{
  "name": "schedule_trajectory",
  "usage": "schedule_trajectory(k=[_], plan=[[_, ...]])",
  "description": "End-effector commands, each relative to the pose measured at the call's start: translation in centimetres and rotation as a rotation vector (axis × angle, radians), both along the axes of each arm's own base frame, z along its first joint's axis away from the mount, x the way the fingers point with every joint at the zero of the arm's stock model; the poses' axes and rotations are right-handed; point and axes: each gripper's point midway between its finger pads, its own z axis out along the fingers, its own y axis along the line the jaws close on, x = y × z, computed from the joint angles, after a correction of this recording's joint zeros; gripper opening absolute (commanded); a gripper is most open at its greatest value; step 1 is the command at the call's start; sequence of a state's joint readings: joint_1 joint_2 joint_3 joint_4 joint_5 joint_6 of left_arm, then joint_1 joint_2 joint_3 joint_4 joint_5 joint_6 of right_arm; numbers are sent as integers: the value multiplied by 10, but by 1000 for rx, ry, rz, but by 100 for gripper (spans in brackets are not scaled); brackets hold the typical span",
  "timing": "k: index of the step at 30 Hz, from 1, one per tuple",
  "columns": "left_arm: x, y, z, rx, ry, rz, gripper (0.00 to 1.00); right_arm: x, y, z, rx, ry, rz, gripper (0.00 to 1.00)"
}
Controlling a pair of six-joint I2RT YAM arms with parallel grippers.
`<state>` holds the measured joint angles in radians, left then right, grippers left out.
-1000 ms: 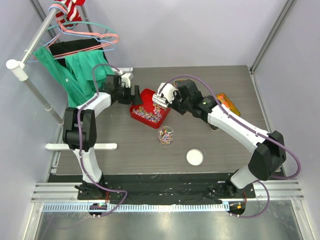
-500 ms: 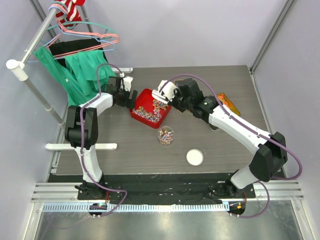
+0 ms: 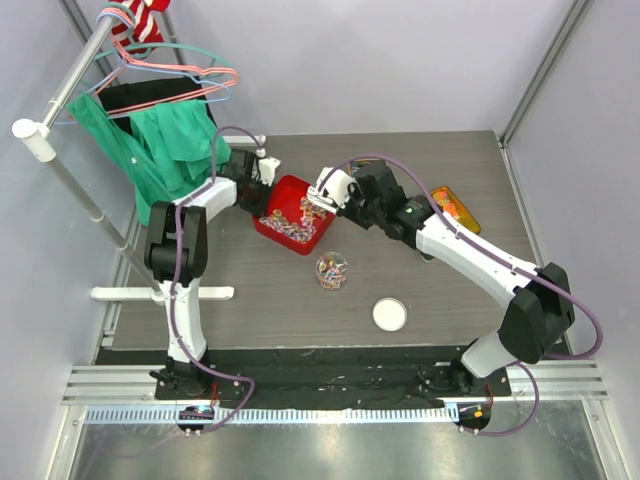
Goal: Pack the candies
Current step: Pick up the storage box at the center of the board.
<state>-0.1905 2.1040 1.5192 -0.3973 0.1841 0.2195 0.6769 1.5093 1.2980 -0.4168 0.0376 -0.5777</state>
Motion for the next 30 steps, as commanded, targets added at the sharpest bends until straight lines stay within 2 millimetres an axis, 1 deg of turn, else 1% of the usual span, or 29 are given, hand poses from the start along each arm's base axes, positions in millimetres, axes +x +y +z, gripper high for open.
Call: schedule_trajectory(k=[1,2,3,5,6,8,9,10,12,13,14,15,16,17,19,20,21,22,23,24,25,26,27,28,30], plan=[[-5,2,-3,12,61,-32,18,9,-2,33,32,-112,-14,1],[-6,1,-4,17,68,-38,12,10,-3,32,28,-116,-18,1],[-6,2,-2,21,70,-40,0,12,-4,35,19,-127,-18,1],[-5,5,0,34,63,-40,0,17,-9,34,-7,-142,-40,1],[-4,4,7,37,47,-47,0,19,-10,38,-18,-155,-46,1],[1,8,16,52,13,-39,0,26,-19,38,-72,-179,-78,1],[5,9,27,56,-23,-37,0,29,-20,38,-93,-184,-85,1],[12,10,37,58,-72,-29,0,33,-26,39,-130,-197,-102,1],[15,15,47,79,-129,-10,0,35,-31,40,-171,-206,-111,1],[18,14,68,80,-193,-8,0,36,-34,40,-191,-211,-114,1],[22,16,72,83,-251,3,0,38,-40,43,-224,-229,-124,1],[24,18,83,95,-301,13,0,39,-40,45,-241,-239,-123,1],[26,18,105,96,-374,17,0,40,-42,44,-259,-240,-125,1],[26,16,111,94,-434,16,0,40,-45,46,-293,-247,-117,1],[28,17,128,108,-522,40,0,44,-47,48,-329,-259,-115,1],[21,15,135,123,-561,34,0,43,-46,49,-349,-263,-105,1],[26,14,147,123,-630,41,0,44,-46,53,-374,-277,-97,1],[25,17,153,145,-663,58,0,45,-45,53,-391,-281,-90,1],[20,16,153,165,-688,47,0,46,-43,51,-411,-285,-82,1],[20,10,161,162,-735,42,0,45,-41,53,-461,-305,-71,1],[19,10,165,172,-761,53,0,44,-40,52,-493,-313,-61,1],[16,10,160,178,-766,55,0,44,-38,48,-528,-317,-53,1],[14,9,162,182,-779,52,0,39,-30,44,-560,-330,-25,1],[14,6,165,178,-797,57,0,38,-31,47,-615,-355,-27,1],[13,7,160,186,-788,65,0,35,-22,42,-662,-382,-3,1]])
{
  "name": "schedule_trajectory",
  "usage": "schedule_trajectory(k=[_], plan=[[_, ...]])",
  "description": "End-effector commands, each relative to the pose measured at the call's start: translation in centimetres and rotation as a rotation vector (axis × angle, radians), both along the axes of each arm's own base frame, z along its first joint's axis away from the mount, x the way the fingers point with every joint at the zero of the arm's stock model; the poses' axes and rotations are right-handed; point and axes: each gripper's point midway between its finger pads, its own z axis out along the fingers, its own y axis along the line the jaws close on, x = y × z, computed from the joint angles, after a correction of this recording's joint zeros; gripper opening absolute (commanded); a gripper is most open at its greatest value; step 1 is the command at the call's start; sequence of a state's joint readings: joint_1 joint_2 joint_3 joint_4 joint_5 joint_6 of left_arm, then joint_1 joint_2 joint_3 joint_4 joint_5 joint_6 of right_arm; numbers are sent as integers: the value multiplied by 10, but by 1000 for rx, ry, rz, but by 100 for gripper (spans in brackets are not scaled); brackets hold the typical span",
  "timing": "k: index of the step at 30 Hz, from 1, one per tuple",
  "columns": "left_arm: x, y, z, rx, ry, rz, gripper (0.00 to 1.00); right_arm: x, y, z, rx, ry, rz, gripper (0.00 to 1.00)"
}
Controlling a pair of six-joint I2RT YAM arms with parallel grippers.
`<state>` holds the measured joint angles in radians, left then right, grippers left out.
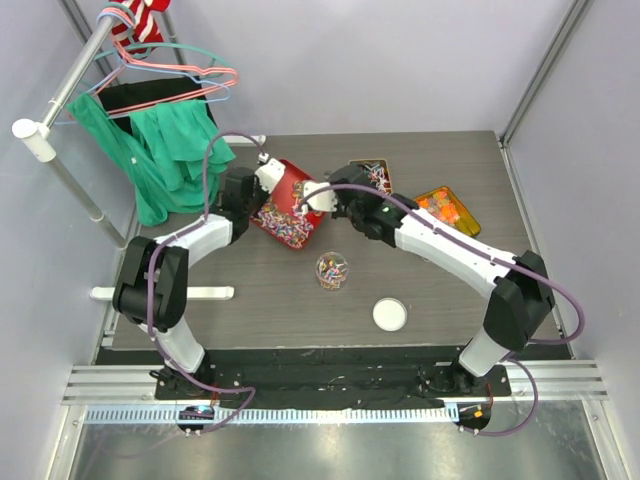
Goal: Pack the candies
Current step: Pick up the storage box at the center of the board, then place the storage box at the center of the board, then scoop the fake candies from the storage box.
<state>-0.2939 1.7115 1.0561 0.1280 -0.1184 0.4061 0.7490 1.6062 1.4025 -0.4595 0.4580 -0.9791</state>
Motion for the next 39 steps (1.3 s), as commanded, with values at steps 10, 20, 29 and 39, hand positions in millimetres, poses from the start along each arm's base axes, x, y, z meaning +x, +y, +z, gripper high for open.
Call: schedule_trajectory(k=[10,20,29,39], plan=[[17,-6,68,-86,-337,43,0,-9,42,-10,-374,-124,110,1],[5,-30,82,-65,-350,-75,0,-4,55,-27,-396,-92,119,1],[0,-35,86,57,-368,-102,0,-8,54,11,-106,-101,78,1],[18,-30,111,100,-373,-67,0,-22,22,31,106,-29,41,1]])
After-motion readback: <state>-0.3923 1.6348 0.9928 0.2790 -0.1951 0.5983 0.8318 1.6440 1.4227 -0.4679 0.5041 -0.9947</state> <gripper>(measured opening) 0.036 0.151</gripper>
